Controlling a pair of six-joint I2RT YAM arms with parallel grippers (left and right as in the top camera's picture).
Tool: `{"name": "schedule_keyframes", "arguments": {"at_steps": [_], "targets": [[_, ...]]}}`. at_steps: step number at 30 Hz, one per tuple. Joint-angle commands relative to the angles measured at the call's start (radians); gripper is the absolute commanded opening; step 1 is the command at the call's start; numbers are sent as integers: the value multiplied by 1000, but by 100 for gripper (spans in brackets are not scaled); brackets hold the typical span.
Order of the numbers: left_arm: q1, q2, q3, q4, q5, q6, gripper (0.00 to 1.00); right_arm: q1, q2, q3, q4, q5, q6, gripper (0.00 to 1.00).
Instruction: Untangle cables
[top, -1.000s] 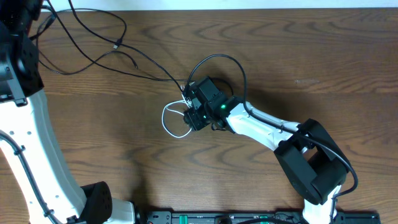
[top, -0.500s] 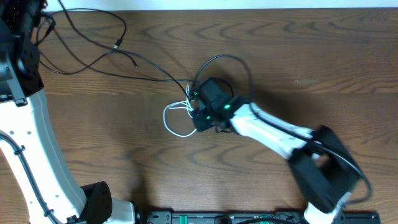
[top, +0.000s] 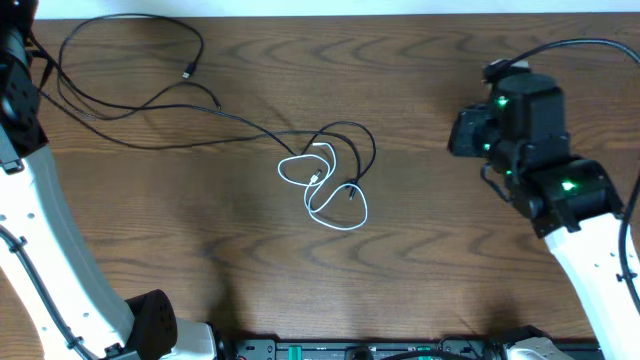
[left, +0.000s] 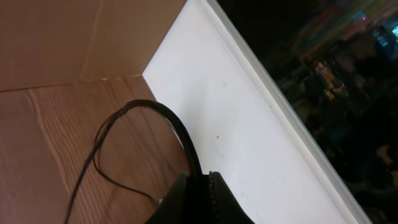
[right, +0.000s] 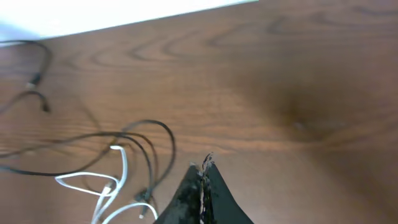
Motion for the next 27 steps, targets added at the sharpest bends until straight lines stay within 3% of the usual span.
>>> {"name": "schedule_keyframes", "arguments": {"at_steps": [1, 4, 8, 11, 15, 17, 22, 23, 27], "targets": [[2, -3, 13, -2, 43, 19, 8, 11, 36, 1, 14, -285, -93, 17], [2, -2, 12, -2, 42, 20, 8, 72, 133, 0, 12, -321, -98, 35], [2, -2, 9, -18, 42, 20, 8, 176, 282, 1, 38, -320, -144, 44], [2, -2, 3, -22, 42, 20, 8, 261, 434, 1, 95, -320, -227, 83], [2, -2, 3, -22, 42, 20, 8, 305, 531, 1, 96, -321, -344, 91], [2, -2, 3, -21, 42, 20, 8, 323, 568, 1, 82, -320, -505, 99], [2, -2, 3, -22, 42, 20, 8, 332, 594, 1, 95, -321, -712, 97], [2, -2, 3, -22, 42, 20, 8, 332, 601, 1, 106, -321, -721, 93], [2, -1, 3, -22, 42, 20, 8, 343, 669, 1, 153, -326, -720, 93]]}}
